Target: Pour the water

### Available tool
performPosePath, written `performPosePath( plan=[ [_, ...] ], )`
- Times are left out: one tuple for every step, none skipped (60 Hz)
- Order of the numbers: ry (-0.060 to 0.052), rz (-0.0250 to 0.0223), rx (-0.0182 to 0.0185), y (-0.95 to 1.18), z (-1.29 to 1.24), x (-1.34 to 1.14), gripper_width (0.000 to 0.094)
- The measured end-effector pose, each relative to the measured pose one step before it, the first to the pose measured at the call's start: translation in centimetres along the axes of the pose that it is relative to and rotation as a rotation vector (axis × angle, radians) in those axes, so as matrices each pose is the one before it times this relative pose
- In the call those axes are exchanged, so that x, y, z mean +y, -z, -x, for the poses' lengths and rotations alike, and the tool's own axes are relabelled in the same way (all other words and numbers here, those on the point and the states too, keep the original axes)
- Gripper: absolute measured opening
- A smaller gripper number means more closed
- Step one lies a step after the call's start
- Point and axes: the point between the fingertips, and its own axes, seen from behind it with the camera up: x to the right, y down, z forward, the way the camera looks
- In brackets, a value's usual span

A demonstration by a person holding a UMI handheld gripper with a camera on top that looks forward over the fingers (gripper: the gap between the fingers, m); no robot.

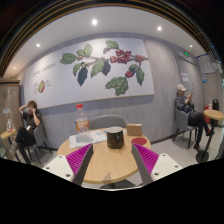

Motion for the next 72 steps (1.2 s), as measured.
performPosePath(
  plan=[
    [0.0004, 0.00197, -0.00117, -0.024, 0.048, 0.053, 0.0832],
    [0.0011, 0.00255, -0.00159, -0.012, 0.057, 0.079, 0.0831],
    [0.0019, 0.00233, -0.00152, 0.005, 0.045, 0.074, 0.0831],
    [0.0016, 0.00112, -0.00009, -0.004, 0.035, 0.024, 0.083],
    [0.001, 0.00012, 0.00059, -0.043, 0.026, -0.038, 0.083],
    [0.0012, 0.00038, 0.00097, -0.003, 0.026, -0.049, 0.083],
    [0.0043, -0.00671, 0.00294, -0.953, 0.142, 0.711, 0.0829],
    [0.0028, 0.00935, -0.001, 0.766, 0.427, -0.602, 0.083],
    [0.0036, 0.00266, -0.00219, 0.032, 0.121, 0.029, 0.0829],
    [0.0047, 0.0013, -0.00234, 0.022, 0.157, -0.009, 0.083],
    [0.0048, -0.00066, -0.00274, 0.009, 0.197, -0.035, 0.083],
    [0.0041, -0.00279, -0.00303, 0.01, 0.208, -0.111, 0.0829],
    [0.004, -0.00962, -0.00311, -0.776, -0.099, 0.45, 0.0832],
    [0.0034, -0.00371, -0.00328, -0.041, 0.275, -0.146, 0.0833],
    [0.0037, 0.00139, -0.00753, 0.028, 0.184, -0.703, 0.0834],
    [0.0039, -0.00902, -0.0036, -0.589, 0.644, 0.382, 0.0833],
    [0.0036, -0.00019, -0.0018, 0.338, 1.267, -0.377, 0.0833],
    [0.0039, -0.00391, -0.00728, -0.174, 0.472, 0.043, 0.0833],
    [0.003, -0.00249, -0.00727, -0.212, 0.463, -0.08, 0.0832],
    [0.0018, -0.00259, -0.00695, -0.313, 0.487, -0.097, 0.0831],
    [0.0013, -0.00219, -0.00712, -0.389, 0.472, -0.092, 0.0831],
    [0.0006, -0.00047, -0.01417, -0.469, -0.394, -0.285, 0.0831],
    [0.0008, 0.00359, -0.00553, 0.262, 0.869, -0.454, 0.0832],
    [-0.0004, -0.00412, -0.00143, -1.193, 1.281, 0.135, 0.0831],
    [-0.0009, -0.00068, -0.00742, -0.474, 0.534, -0.093, 0.0831],
    [-0.0007, -0.00014, -0.00725, -0.491, 0.526, -0.069, 0.0831],
    [-0.0004, 0.00086, -0.00676, -0.526, 0.546, -0.051, 0.0831],
    [-0.0003, 0.0008, -0.00688, -0.567, 0.53, -0.009, 0.0833],
    [-0.0007, 0.00084, -0.00722, -0.628, 0.52, -0.073, 0.0833],
    [0.0008, 0.00323, -0.011, 0.64, 0.107, 0.037, 0.0832],
    [0.0014, -0.00242, -0.00457, -1.821, 0.406, -0.04, 0.0832],
    [0.0012, 0.00151, -0.00602, -0.685, 0.413, -0.005, 0.0832],
    [-0.0007, 0.00805, -0.00893, 1.013, 0.36, -0.145, 0.0831],
    [0.0043, -0.00732, 0.00036, -2.414, 0.269, 0.094, 0.0832],
    [0.001, 0.00726, -0.00646, 0.978, 0.295, -0.232, 0.0831],
    [0.002, -0.00025, 0.00062, -0.741, 0.167, -0.09, 0.0831],
    [0.0012, -0.00233, 0.00427, -1.212, 0.154, 0.04, 0.0831],
    [0.0038, -0.00469, 0.00698, -1.486, 0.009, 0.186, 0.0831],
    [0.004, -0.00035, 0.00458, -0.704, 0.087, -0.089, 0.0831],
    [0.0052, -0.00075, 0.0027, -0.659, 0.132, -0.1, 0.0832],
    [0.0052, -0.00188, 0.00105, -0.666, 0.206, -0.103, 0.0831],
    [0.0058, -0.00254, -0.00006, -0.722, 0.184, -0.134, 0.0829],
    [0.0051, -0.00149, 0.00138, -0.742, 0.117, -0.076, 0.0829],
    [0.0029, 0.00163, 0.00454, -0.737, 0.036, 0.016, 0.083],
    [0.0012, 0.00857, 0.00434, 0.026, -0.02, -0.194, 0.0827],
    [0.004, -0.00013, 0.00658, -1.534, 0.012, 0.294, 0.0827],
    [0.0054, 0.00497, 0.00224, -0.445, -0.017, -0.052, 0.0825],
    [0.0053, -0.00346, 0.00215, -0.552, -0.111, 0.27, 0.0824],
    [0.0037, -0.00129, 0.00577, -0.709, -0.06, -0.016, 0.0825],
    [0.001, 0.00017, 0.00844, -0.637, -0.169, 0.003, 0.0823],
    [-0.0018, 0.00284, 0.01201, -0.652, -0.24, 0.069, 0.0823],
    [-0.004, 0.0045, 0.01323, -0.616, -0.287, 0.09, 0.0825],
    [-0.005, 0.00422, 0.01188, -0.548, -0.249, 0.059, 0.0827],
    [-0.0058, 0.00225, 0.00978, -0.5, -0.207, -0.043, 0.0829],
    [-0.0045, 0.00245, 0.00834, -0.797, -0.036, -0.344, 0.0828],
    [-0.0078, -0.00034, 0.00568, -0.468, -0.063, -0.072, 0.0833],
    [-0.0072, -0.00229, 0.0039, -0.142, 0.246, 0.118, 0.0833],
    [-0.0072, -0.00251, 0.00309, -0.315, -0.004, -0.102, 0.083],
    [-0.006, -0.00344, 0.0034, -0.318, -0.037, -0.101, 0.0829],
    [-0.0054, -0.00317, 0.00358, -0.294, -0.051, -0.126, 0.083],
    [-0.005, -0.0022, 0.00331, -0.246, -0.024, -0.065, 0.0827],
    [-0.0039, -0.00194, 0.00296, -0.213, -0.007, -0.051, 0.0816],
    [-0.0023, -0.00165, 0.00096, -0.529, 0.135, -0.211, 0.0787],
    [-0.0005, -0.00665, -0.00692, -0.222, -0.17, 0.334, 0.0733],
    [-0.0014, -0.00399, -0.00509, -0.104, 0.143, 0.032, 0.0617],
    [-0.0005, -0.00158, -0.00112, -0.071, 0.072, 0.123, 0.0502],
    [-0.0003, -0.00861, 0.00137, 0.231, -0.013, -0.14, 0.0504],
    [-0.0031, -0.02185, 0.00446, 0.083, -0.23, -0.17, 0.0485],
    [-0.0047, -0.01002, 0.01042, -0.085, -0.225, 0.092, 0.045],
    [-0.0051, 0.00217, 0.01451, 0.111, 0.297, -0.705, 0.0429],
    [-0.0038, -0.01297, 0.00166, -0.292, -0.566, 0.387, 0.0405],
    [-0.0009, -0.00183, 0.00067, -0.023, 0.011, 0.097, 0.0387]
  ],
)
